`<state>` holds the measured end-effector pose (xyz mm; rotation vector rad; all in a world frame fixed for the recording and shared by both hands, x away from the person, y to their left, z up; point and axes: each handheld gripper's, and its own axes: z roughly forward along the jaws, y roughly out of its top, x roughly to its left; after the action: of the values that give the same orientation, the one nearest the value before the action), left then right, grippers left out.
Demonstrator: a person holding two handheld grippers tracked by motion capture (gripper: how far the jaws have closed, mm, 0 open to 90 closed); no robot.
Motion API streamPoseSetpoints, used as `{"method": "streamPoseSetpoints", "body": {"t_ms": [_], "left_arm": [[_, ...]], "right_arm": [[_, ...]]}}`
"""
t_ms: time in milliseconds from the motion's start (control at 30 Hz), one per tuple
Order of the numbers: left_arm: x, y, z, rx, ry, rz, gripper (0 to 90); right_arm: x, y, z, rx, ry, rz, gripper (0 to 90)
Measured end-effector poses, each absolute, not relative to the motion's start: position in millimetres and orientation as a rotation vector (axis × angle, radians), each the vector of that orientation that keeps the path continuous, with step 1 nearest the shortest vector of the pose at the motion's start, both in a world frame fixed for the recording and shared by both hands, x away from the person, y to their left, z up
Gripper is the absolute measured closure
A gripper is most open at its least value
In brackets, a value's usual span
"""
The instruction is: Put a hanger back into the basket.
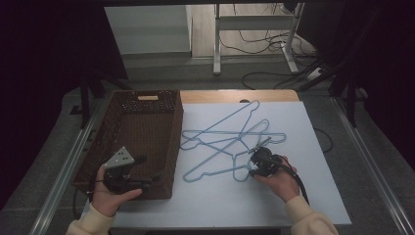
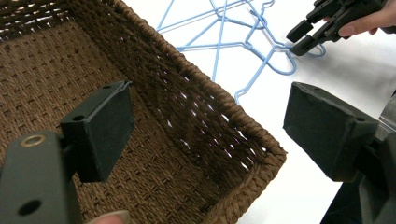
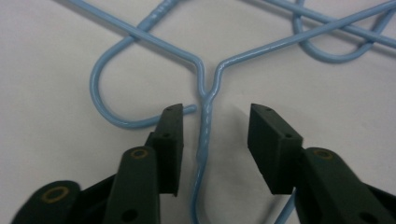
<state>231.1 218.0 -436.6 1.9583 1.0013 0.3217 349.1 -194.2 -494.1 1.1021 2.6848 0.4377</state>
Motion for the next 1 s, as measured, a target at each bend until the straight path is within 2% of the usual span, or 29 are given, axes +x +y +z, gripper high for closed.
{"method": "streamPoseSetpoints", "body": {"t_ms": [67, 100, 133, 333, 700, 1000], "left_arm": [[231.1, 216.5, -436.7, 1.965, 0.997, 0.322, 16.3], [231.0, 215.9, -436.6, 1.966, 0.997, 0.323, 16.3], [230.9, 215.7, -436.4, 1.967, 0.997, 0.324, 16.3], [228.8, 214.4, -434.2, 1.965, 0.99, 0.33, 16.4], [231.1, 210.2, -432.6, 1.97, 0.985, 0.325, 16.7], [233.7, 191.7, -425.4, 1.997, 0.949, 0.314, 16.8]], "right_arm": [[351.0, -192.4, -496.0, 1.117, 2.698, 0.419, 63.5], [352.2, -191.5, -495.4, 1.139, 2.721, 0.42, 70.7], [352.2, -191.5, -495.4, 1.139, 2.721, 0.42, 70.7], [354.4, -190.6, -495.0, 1.244, 2.713, 0.416, 85.3], [356.6, -193.4, -493.6, 1.275, 2.736, 0.421, 85.9], [354.3, -194.9, -481.3, 1.257, 2.745, 0.439, 85.8]]}}
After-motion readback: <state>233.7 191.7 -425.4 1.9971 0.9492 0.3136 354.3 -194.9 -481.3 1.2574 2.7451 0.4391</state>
